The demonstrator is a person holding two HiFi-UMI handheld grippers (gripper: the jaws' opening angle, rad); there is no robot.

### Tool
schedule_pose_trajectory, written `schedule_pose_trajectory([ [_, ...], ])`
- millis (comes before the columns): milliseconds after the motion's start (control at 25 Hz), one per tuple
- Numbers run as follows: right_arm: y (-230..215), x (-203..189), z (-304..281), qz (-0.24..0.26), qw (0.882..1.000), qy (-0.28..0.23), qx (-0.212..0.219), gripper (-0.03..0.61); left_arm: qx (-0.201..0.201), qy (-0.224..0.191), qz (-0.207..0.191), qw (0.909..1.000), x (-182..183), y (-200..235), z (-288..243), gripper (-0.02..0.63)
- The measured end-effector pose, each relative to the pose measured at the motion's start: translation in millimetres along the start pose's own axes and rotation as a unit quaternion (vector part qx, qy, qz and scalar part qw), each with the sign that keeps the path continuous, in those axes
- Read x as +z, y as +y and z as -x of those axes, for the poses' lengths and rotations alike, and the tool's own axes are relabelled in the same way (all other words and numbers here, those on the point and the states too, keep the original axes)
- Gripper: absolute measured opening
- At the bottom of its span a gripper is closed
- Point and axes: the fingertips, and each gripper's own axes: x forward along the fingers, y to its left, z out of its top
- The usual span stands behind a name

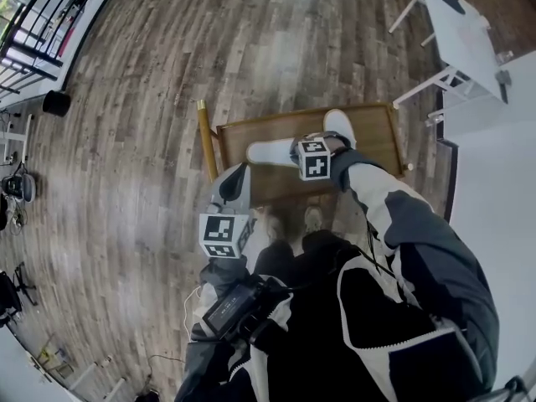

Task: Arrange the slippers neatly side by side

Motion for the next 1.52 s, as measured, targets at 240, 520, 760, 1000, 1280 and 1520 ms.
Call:
schedule_pose_trajectory([
  [240,29,-18,22,0.135,0.990,0.013,0.034,0.019,-0.003,-0.008,-0.002,1.0000,8,-8,-2,0.011],
  [520,43,-34,9,0.186,0.982,0.019,0.028,0.020,-0.003,0.001,-0.005,1.0000,4,-16,-6,0.011],
  [760,26,-38,-6,0.126,0.992,0.014,-0.002,0.055,-0.001,0.008,-0.005,1.0000,-1,-22,-8,0.011],
  [1000,8,-32,15,-0.026,0.998,-0.047,-0.040,0.132,-0.008,0.012,-0.005,0.9999,2,-27,-16,0.011],
  [1280,1,-30,66,-0.259,0.949,-0.162,-0.073,0.143,-0.038,0.032,-0.022,0.9985,-6,-36,-34,0.011],
  [1520,16,-61,107,-0.322,0.918,-0.200,-0.119,0.143,-0.126,0.146,-0.170,0.9663,-74,-74,-84,0.009],
])
